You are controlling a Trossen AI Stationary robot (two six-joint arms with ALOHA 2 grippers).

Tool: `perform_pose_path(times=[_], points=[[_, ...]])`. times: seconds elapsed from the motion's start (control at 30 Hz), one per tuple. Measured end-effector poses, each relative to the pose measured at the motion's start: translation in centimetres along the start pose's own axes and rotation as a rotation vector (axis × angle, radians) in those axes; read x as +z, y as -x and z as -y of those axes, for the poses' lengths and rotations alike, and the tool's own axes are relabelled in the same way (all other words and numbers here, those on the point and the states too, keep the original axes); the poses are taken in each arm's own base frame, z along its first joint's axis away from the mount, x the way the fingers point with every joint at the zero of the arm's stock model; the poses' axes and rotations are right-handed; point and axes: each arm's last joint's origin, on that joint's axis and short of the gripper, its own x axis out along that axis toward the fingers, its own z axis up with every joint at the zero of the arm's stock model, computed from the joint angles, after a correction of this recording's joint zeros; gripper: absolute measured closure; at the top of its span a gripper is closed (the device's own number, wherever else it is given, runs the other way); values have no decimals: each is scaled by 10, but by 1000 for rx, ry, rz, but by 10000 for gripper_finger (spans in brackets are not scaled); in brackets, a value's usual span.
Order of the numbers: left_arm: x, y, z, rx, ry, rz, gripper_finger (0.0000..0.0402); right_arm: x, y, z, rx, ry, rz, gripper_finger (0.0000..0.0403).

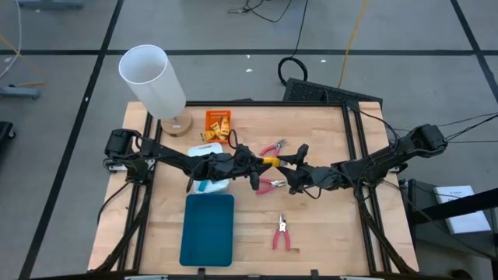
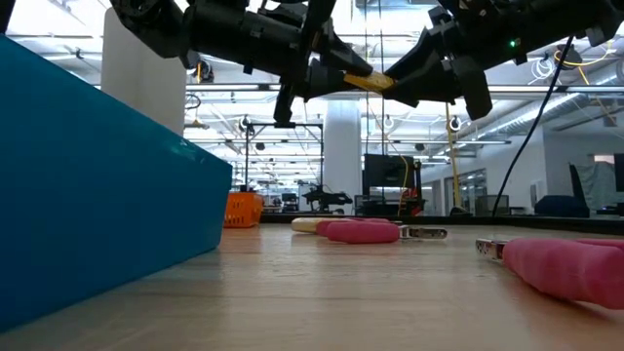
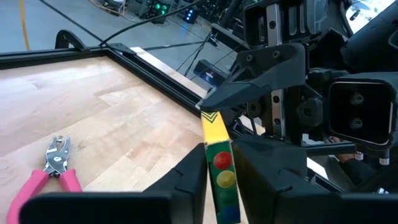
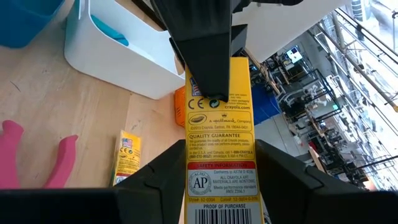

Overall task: Pick & Place School Supplies
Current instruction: Put the yellow crayon box into the orange bin

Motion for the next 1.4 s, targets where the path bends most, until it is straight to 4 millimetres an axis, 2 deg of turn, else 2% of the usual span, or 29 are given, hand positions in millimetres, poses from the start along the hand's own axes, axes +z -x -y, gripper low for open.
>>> perform_pose_path(times=[0.3,0.43,0.6,0.73,0.97,1.1,1.23,1.4], points=[[1,0,-2,9,3,5,363,0,0,0,-2,-1,-1,238],[1,0,-2,8,4,5,369,0,0,0,3,-113,-4,234],[2,-1,-3,12,-3,8,352,-1,0,-1,6,-234,-11,201],[3,-1,-3,10,-2,15,362,-1,5,0,-49,-269,-45,164],[8,1,-4,22,-66,9,369,9,32,11,-148,-374,-30,123],[24,12,-2,84,-121,11,358,13,49,16,-100,-482,17,120],[37,29,-1,200,-218,-23,369,14,63,19,-63,-538,41,124],[52,58,0,422,-360,-52,370,17,71,20,-42,-558,70,133]])
